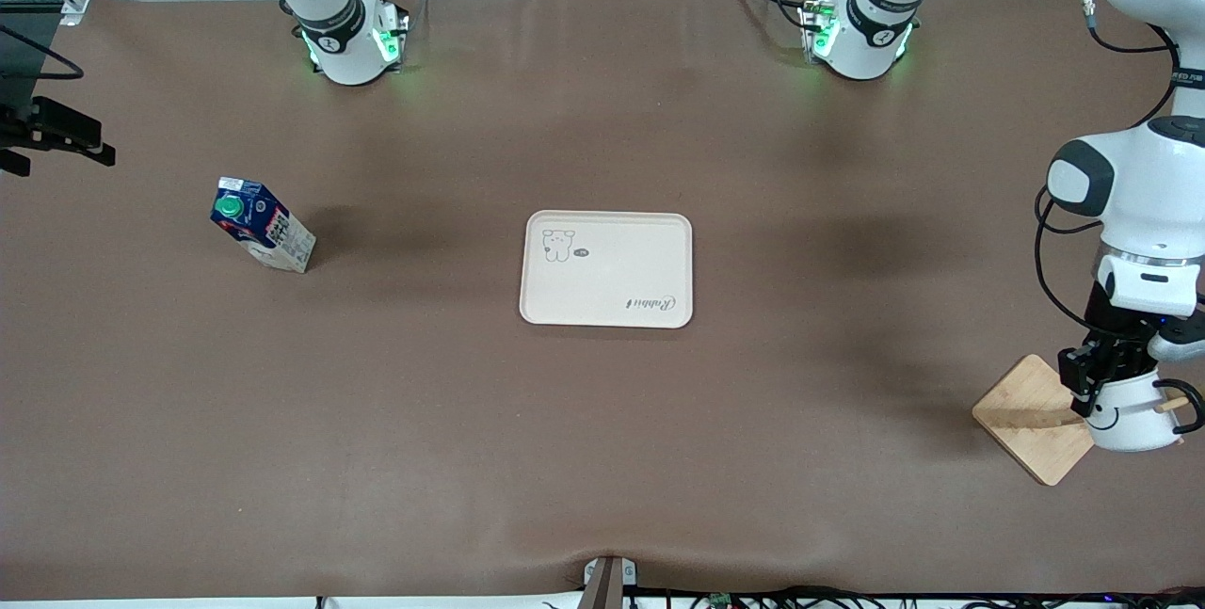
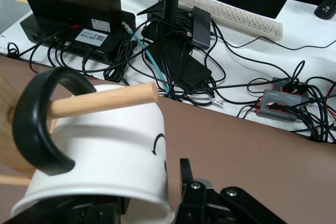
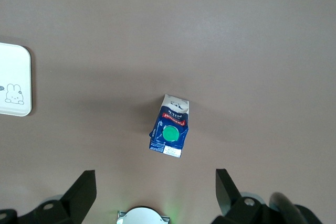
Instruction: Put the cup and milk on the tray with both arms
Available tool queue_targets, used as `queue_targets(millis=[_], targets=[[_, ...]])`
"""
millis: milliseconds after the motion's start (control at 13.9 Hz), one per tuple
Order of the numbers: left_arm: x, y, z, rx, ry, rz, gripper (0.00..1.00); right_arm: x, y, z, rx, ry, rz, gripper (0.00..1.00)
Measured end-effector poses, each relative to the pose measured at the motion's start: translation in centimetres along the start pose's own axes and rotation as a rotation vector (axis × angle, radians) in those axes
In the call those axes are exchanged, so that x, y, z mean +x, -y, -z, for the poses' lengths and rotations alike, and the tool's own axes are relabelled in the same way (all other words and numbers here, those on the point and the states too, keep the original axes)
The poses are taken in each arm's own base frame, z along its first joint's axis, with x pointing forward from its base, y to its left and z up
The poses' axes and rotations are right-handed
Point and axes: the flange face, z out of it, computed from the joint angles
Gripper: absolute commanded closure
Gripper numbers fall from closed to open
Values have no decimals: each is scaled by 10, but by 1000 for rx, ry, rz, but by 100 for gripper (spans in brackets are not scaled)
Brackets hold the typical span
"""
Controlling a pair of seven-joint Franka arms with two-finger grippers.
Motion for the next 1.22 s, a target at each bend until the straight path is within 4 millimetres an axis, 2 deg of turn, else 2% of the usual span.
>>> queue_targets(millis=[143, 287, 860, 1004, 1219], targets=[[1, -1, -1, -2, -2, -1, 87, 0, 0, 0, 0, 1, 0, 0], [2, -5, 0, -7, -4, -4, 100, 0, 0, 0, 0, 1, 0, 0], [12, -14, 7, -17, -25, -104, 100, 1, 0, -1, 1, 5, 0, 0], [14, -26, 13, -25, -9, -125, 100, 1, -2, -3, 2, 8, -2, 0], [23, -54, 37, -31, 51, -161, 100, 5, -7, -10, 6, 22, -10, 0]])
